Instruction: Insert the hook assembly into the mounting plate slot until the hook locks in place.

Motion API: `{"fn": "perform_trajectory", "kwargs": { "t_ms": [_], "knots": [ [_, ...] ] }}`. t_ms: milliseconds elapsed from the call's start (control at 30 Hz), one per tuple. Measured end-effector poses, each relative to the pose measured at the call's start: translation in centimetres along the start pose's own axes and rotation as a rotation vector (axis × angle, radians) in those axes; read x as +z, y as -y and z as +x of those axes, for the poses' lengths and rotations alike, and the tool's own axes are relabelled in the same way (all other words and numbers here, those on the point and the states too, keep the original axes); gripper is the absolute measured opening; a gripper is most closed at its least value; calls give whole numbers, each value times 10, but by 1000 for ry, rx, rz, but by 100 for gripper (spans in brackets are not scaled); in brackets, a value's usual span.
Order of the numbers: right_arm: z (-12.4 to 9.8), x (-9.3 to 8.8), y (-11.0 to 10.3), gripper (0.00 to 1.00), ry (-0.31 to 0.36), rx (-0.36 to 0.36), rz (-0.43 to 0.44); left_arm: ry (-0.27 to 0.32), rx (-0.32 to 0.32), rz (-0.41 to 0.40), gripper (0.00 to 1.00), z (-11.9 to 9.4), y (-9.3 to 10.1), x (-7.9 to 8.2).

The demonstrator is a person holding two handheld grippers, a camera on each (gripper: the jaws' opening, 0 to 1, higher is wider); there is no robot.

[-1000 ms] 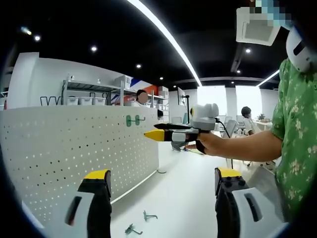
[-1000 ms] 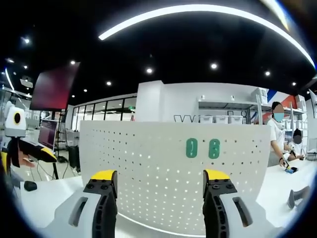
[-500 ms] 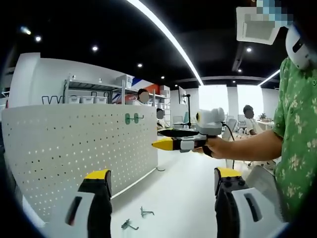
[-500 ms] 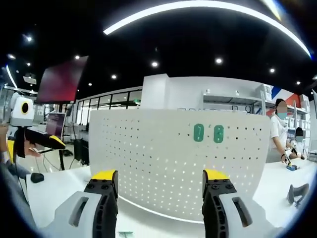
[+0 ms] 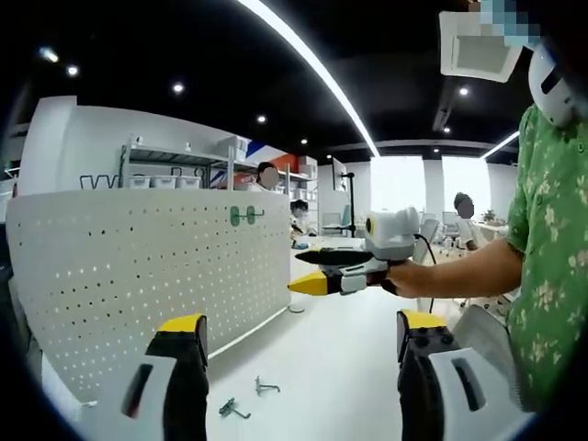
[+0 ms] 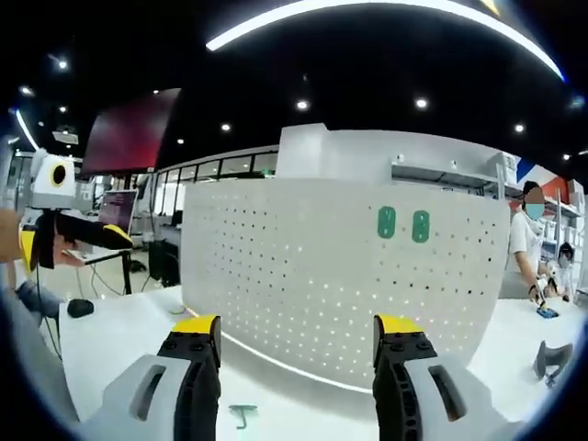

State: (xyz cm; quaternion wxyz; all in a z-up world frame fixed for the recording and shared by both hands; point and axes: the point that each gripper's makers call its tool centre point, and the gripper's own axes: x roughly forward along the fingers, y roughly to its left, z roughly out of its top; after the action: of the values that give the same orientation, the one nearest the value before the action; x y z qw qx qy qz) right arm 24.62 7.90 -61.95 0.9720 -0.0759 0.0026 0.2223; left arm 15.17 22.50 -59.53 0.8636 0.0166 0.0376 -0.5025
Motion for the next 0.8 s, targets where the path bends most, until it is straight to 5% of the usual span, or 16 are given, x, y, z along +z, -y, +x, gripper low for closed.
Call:
{"fn": "perform_trajectory", "kwargs": {
  "t_ms": [800],
  "knots": [
    [25, -57, -11, 45, -208, 203, -38, -13, 14, -16, 86, 2, -6, -8]
  ]
}}
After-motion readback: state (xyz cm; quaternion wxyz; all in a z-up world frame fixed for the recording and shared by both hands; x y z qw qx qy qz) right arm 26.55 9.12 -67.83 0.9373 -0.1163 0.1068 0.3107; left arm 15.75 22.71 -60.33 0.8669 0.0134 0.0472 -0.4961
